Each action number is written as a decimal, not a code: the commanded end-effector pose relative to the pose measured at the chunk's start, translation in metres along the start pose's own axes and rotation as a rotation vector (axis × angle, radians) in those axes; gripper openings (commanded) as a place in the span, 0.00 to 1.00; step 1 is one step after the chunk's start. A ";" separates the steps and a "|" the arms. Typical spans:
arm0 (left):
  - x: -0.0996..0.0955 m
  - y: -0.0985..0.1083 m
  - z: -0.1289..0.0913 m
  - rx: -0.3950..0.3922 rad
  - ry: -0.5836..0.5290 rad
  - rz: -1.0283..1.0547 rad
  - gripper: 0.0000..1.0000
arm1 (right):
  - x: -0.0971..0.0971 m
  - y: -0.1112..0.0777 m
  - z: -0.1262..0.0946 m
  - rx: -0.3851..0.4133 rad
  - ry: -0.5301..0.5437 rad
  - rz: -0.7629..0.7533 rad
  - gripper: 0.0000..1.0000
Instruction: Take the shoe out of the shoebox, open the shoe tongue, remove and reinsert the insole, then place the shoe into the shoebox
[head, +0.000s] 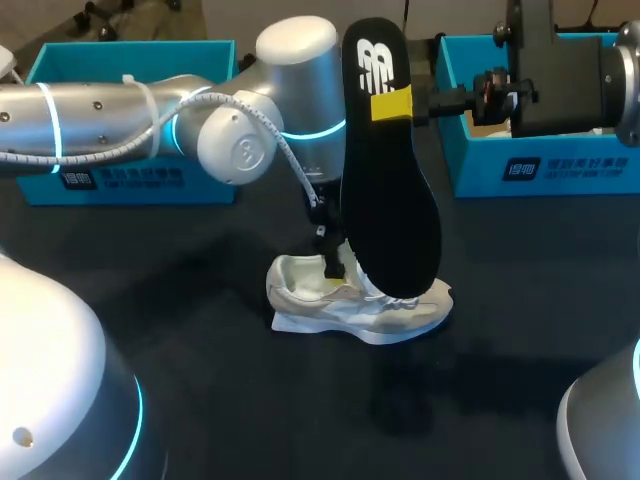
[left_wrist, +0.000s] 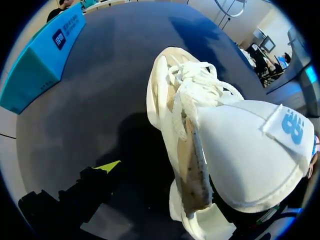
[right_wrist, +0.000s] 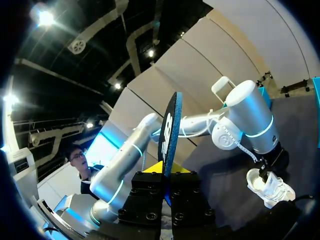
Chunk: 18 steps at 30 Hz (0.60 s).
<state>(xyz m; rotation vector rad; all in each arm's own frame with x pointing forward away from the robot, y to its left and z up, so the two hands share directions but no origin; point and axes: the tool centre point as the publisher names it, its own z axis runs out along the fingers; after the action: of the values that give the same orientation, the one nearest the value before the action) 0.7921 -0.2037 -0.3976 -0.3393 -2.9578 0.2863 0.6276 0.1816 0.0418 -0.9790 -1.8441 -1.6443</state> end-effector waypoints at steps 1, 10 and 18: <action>0.001 0.000 0.006 0.004 0.008 -0.005 0.92 | 0.000 0.002 0.004 0.002 -0.002 0.002 0.00; 0.008 -0.001 0.015 0.028 0.043 -0.017 0.48 | 0.000 0.002 0.004 0.002 -0.002 0.002 0.00; 0.009 0.000 0.018 0.027 0.068 -0.011 0.00 | 0.000 0.002 0.004 0.002 -0.002 0.002 0.00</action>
<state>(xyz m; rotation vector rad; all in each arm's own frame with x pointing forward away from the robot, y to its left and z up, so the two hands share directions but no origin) 0.7764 -0.2032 -0.4118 -0.3129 -2.8906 0.3129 0.6276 0.1816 0.0418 -0.9790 -1.8441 -1.6442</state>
